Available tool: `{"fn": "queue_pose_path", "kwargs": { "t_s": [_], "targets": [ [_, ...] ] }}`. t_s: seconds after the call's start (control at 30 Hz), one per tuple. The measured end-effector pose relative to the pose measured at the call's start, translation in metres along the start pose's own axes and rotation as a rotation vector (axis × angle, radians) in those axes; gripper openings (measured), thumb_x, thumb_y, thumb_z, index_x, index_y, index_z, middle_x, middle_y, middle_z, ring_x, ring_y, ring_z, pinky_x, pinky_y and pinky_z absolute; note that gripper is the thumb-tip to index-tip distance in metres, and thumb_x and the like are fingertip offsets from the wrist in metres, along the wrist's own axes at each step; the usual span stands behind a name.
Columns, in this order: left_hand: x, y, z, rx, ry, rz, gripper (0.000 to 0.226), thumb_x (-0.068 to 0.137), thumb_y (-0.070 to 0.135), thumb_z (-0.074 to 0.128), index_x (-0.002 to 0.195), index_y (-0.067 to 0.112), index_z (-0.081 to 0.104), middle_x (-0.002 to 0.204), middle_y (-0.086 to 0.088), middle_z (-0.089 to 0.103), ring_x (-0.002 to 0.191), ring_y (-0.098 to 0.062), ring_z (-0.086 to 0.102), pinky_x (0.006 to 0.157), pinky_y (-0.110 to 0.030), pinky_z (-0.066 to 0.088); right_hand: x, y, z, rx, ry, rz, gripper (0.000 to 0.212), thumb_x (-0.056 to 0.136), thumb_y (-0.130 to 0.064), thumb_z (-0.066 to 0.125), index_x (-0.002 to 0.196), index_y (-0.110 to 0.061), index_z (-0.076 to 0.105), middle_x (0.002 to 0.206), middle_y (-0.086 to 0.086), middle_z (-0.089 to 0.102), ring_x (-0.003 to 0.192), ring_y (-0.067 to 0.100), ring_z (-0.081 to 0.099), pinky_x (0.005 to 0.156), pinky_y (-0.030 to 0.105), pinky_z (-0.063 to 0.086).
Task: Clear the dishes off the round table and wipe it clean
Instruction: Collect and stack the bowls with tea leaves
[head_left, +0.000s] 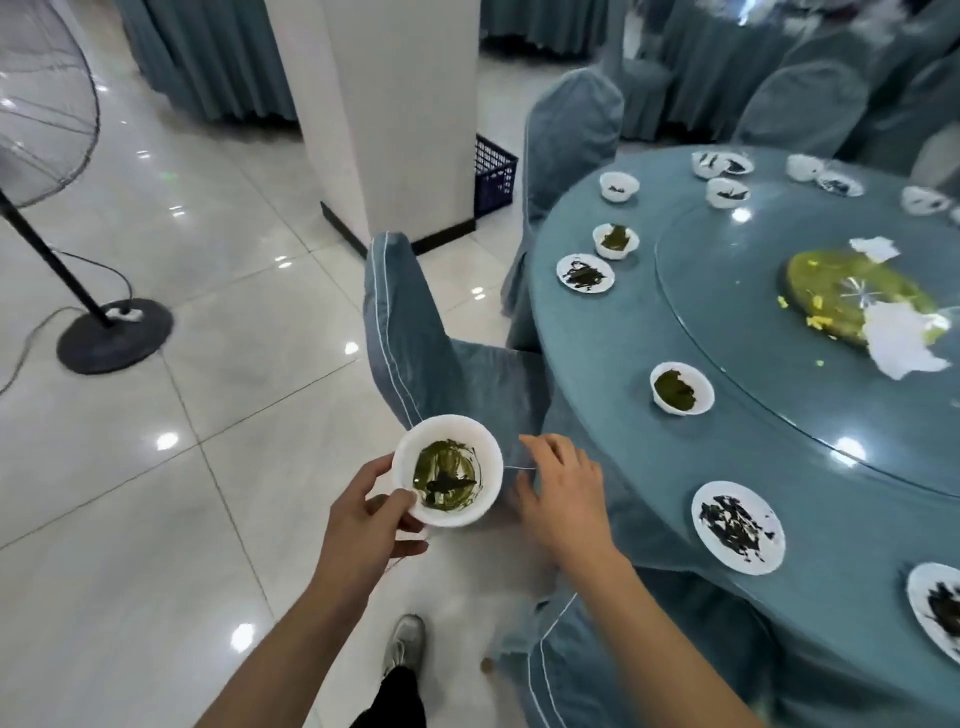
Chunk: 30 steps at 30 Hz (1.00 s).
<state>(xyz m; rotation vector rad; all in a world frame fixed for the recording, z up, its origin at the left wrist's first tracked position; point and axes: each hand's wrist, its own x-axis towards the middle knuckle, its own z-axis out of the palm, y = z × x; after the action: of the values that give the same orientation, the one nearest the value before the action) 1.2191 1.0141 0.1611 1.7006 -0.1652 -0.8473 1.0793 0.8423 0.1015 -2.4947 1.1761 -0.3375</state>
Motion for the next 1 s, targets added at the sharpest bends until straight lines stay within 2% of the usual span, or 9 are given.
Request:
{"fn": "queue_pose_path", "kwargs": {
  "t_s": [0.13,0.27,0.4,0.53,0.67,0.73,0.87,1.0],
  "targets": [
    [0.061,0.032,-0.001,0.071,-0.093,0.019,0.035,0.095,0.004,0.061,0.114,0.033,0.066,0.074,-0.011,0.071,0.069,-0.024,0.070,0.062,-0.040,0.063,0.048,-0.006,0.007,-0.008,0.060,0.117,0.044,0.091,-0.029,0.062,0.134,-0.026,0.055,0.128,-0.001,0.055,0.113,0.025,0.055,0.100,0.041,0.039],
    [0.110,0.052,0.014,0.135,-0.191,0.031,0.035,0.094,0.004,0.062,0.111,0.034,0.067,0.080,-0.013,0.072,0.074,-0.029,0.071,0.067,-0.050,0.064,0.078,-0.005,0.007,-0.011,0.072,0.219,0.043,0.096,-0.031,0.056,0.138,-0.027,0.052,0.133,-0.001,0.053,0.119,0.024,0.052,0.104,0.040,0.037],
    [0.148,0.061,0.043,0.183,-0.297,0.025,0.035,0.095,0.004,0.062,0.115,0.033,0.066,0.092,-0.012,0.071,0.079,-0.032,0.073,0.067,-0.051,0.063,0.095,0.014,0.006,-0.027,0.069,0.309,0.044,0.096,-0.033,0.055,0.139,-0.028,0.050,0.134,-0.003,0.052,0.119,0.023,0.051,0.104,0.039,0.038],
    [0.181,0.066,0.080,0.240,-0.396,-0.015,0.036,0.096,0.004,0.061,0.117,0.033,0.065,0.097,-0.011,0.074,0.085,-0.039,0.072,0.063,-0.045,0.063,0.112,0.048,0.004,0.000,0.117,0.426,0.041,0.093,-0.028,0.059,0.134,-0.026,0.055,0.128,-0.001,0.056,0.114,0.026,0.055,0.098,0.040,0.038],
    [0.217,0.069,0.130,0.299,-0.446,-0.057,0.035,0.097,0.006,0.063,0.119,0.032,0.065,0.097,-0.012,0.073,0.073,-0.025,0.070,0.061,-0.043,0.063,0.132,0.092,0.006,0.026,0.137,0.546,0.042,0.092,-0.028,0.060,0.134,-0.026,0.056,0.131,-0.001,0.056,0.119,0.025,0.053,0.101,0.040,0.036],
    [0.234,0.068,0.158,0.317,-0.461,-0.069,0.035,0.097,0.007,0.063,0.123,0.031,0.063,0.099,-0.013,0.072,0.076,-0.026,0.069,0.059,-0.039,0.061,0.144,0.117,0.006,0.040,0.134,0.602,0.044,0.091,-0.028,0.060,0.135,-0.026,0.056,0.134,0.000,0.055,0.122,0.026,0.052,0.102,0.041,0.035],
    [0.265,0.064,0.215,0.321,-0.507,-0.109,0.033,0.099,0.007,0.061,0.124,0.028,0.061,0.100,-0.015,0.070,0.077,-0.028,0.068,0.063,-0.043,0.063,0.167,0.163,0.001,0.052,0.127,0.691,0.047,0.091,-0.027,0.061,0.137,-0.027,0.054,0.135,0.001,0.054,0.121,0.028,0.051,0.101,0.043,0.036],
    [0.297,0.055,0.257,0.324,-0.489,-0.156,0.035,0.099,0.005,0.060,0.128,0.024,0.058,0.101,-0.022,0.068,0.074,-0.027,0.065,0.058,-0.040,0.062,0.181,0.207,-0.006,0.038,0.173,0.844,0.044,0.090,-0.024,0.061,0.134,-0.021,0.054,0.125,0.011,0.057,0.111,0.035,0.054,0.094,0.045,0.041]
  ]
}}
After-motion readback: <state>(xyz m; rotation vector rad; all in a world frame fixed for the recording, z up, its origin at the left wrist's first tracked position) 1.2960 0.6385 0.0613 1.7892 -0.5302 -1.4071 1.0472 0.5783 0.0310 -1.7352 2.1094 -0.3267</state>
